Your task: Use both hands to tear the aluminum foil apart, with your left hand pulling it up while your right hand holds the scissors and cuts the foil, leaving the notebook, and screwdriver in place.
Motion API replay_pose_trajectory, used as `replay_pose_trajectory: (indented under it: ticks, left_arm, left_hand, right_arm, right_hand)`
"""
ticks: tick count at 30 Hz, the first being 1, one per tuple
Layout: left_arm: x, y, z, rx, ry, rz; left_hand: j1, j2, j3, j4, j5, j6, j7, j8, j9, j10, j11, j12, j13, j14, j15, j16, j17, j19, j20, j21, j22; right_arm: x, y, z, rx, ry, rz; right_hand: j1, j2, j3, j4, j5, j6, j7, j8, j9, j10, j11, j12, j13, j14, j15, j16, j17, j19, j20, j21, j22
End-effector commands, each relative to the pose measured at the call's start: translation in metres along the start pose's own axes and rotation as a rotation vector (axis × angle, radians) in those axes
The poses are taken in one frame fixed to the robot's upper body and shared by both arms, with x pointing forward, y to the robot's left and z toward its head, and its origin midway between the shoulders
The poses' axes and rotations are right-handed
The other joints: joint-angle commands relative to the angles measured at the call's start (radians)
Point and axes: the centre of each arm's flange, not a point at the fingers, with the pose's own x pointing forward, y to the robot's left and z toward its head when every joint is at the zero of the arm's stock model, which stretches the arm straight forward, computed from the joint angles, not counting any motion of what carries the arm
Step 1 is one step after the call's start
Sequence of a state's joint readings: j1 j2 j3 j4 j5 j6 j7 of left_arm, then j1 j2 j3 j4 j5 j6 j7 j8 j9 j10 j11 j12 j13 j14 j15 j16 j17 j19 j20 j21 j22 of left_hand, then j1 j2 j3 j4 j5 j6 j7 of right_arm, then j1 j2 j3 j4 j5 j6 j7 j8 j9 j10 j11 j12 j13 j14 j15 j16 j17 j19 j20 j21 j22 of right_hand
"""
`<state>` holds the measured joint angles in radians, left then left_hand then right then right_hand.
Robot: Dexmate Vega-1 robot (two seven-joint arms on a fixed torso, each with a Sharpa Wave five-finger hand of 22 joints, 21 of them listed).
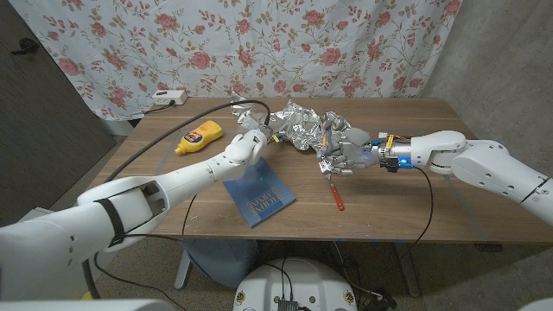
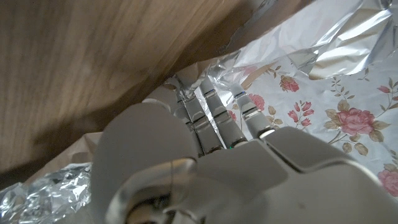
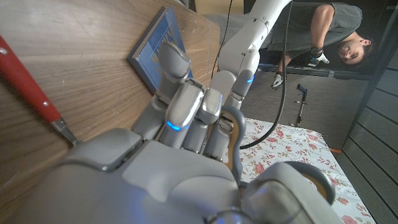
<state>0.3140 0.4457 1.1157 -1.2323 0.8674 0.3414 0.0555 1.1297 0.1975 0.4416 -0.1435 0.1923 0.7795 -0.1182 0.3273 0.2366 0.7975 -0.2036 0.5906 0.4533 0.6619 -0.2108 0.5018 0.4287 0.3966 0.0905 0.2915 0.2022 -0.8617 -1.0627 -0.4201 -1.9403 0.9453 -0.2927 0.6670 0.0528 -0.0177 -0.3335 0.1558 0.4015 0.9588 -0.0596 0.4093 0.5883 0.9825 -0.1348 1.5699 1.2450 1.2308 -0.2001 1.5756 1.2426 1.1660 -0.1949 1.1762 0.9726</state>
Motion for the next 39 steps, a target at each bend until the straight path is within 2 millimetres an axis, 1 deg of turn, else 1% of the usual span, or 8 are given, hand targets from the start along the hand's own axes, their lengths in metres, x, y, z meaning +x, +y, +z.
replay_pose_trajectory:
  ticks: [1,3,4,6,11,14,28,39]
  left_arm:
    - [-0.007,0.007,-0.006,-0.256,0.052,0.074]
    - [-0.007,0.008,-0.005,-0.297,0.056,0.078]
    - [-0.007,0.008,-0.003,-0.306,0.058,0.081]
    - [-0.008,0.009,0.0,-0.32,0.065,0.088]
    - [-0.007,0.007,0.009,-0.381,0.078,0.088]
    - [-0.007,0.007,0.013,-0.406,0.083,0.095]
    - [-0.005,0.011,0.023,-0.507,0.133,0.169]
    - [-0.007,0.012,0.031,-0.548,0.144,0.185]
  left_hand:
    - [0.025,-0.012,0.006,-0.008,-0.002,0.032,0.003,0.017,0.008,0.026,0.001,0.024,0.029,0.074,-0.028,0.031,0.03,0.028,-0.006,0.016,0.006]
    - [0.029,-0.015,0.005,-0.011,-0.002,0.034,0.005,0.019,0.011,0.033,0.0,0.027,0.033,0.083,-0.028,0.039,0.036,0.032,-0.009,0.019,0.008]
    - [0.038,-0.018,0.004,-0.016,-0.002,0.002,0.015,0.006,0.014,0.037,0.0,0.029,0.042,0.088,-0.028,0.049,0.048,0.033,-0.01,0.023,0.01]
    - [0.045,-0.021,0.002,-0.02,-0.002,-0.021,0.012,-0.005,0.016,0.041,0.0,0.031,0.049,0.092,-0.028,0.057,0.057,0.035,-0.011,0.026,0.011]
    - [0.061,-0.03,-0.004,-0.026,0.001,0.05,0.026,0.03,0.033,0.057,0.0,0.034,0.064,0.107,-0.028,0.078,0.076,0.044,-0.015,0.037,0.015]
    - [0.065,-0.032,-0.005,-0.027,0.002,0.061,0.028,0.037,0.038,0.06,0.0,0.033,0.068,0.108,-0.028,0.081,0.081,0.049,-0.018,0.041,0.017]
    - [0.076,-0.04,-0.01,-0.029,0.004,0.069,0.03,0.048,0.053,0.071,0.001,0.032,0.079,0.123,-0.027,0.095,0.092,0.055,-0.02,0.051,0.02]
    - [0.084,-0.044,-0.013,-0.029,0.007,0.067,0.032,0.051,0.06,0.076,0.002,0.029,0.086,0.13,-0.027,0.099,0.095,0.058,-0.024,0.057,0.022]
  right_arm:
    - [0.003,0.002,-0.002,0.013,-0.01,-0.007]
    - [0.003,0.002,-0.004,0.019,-0.012,-0.009]
    - [0.003,0.002,-0.005,0.019,-0.015,-0.01]
    - [0.003,0.002,-0.006,0.025,-0.015,-0.013]
    - [0.003,0.003,-0.01,0.027,-0.014,-0.014]
    - [0.003,0.003,-0.011,0.03,-0.008,-0.014]
    - [0.011,0.005,-0.02,0.035,0.015,-0.005]
    - [0.017,0.007,-0.024,0.0,0.064,-0.027]
  right_hand:
    - [0.003,0.011,-0.003,-0.004,-0.001,0.038,0.158,0.0,0.005,0.038,-0.034,0.009,-0.001,-0.006,-0.01,0.004,0.003,0.01,-0.002,-0.002,0.002]
    - [0.003,0.011,-0.003,-0.004,-0.001,0.038,0.158,0.001,0.005,0.038,-0.034,0.009,-0.001,-0.006,-0.01,0.004,0.003,0.01,-0.003,-0.003,0.001]
    - [0.003,0.011,-0.003,-0.004,-0.001,0.038,0.158,0.0,0.005,0.038,-0.034,0.009,-0.001,-0.006,-0.01,0.004,0.003,0.01,-0.003,-0.003,0.001]
    - [0.003,0.011,-0.003,-0.004,-0.001,0.037,0.16,0.0,0.005,0.038,-0.034,0.009,-0.001,-0.006,-0.01,0.004,0.003,0.01,-0.003,-0.003,0.001]
    - [0.005,0.011,-0.003,-0.005,-0.003,0.035,0.158,-0.001,0.006,0.039,-0.034,0.009,-0.001,-0.004,-0.01,0.004,0.003,0.011,-0.002,-0.003,0.002]
    - [0.005,0.011,-0.003,-0.005,-0.004,0.035,0.161,-0.001,0.005,0.039,-0.034,0.009,-0.001,-0.004,-0.01,0.004,0.003,0.011,-0.003,-0.005,-0.001]
    - [0.003,0.007,-0.005,-0.005,-0.006,0.03,0.161,-0.003,0.006,0.038,-0.032,0.008,0.0,-0.003,-0.01,0.004,0.003,0.01,-0.005,-0.003,0.004]
    - [-0.01,-0.014,-0.01,-0.003,-0.009,0.023,0.17,-0.008,0.008,0.032,-0.032,0.008,0.0,-0.008,-0.009,0.004,0.004,0.009,-0.004,-0.007,0.005]
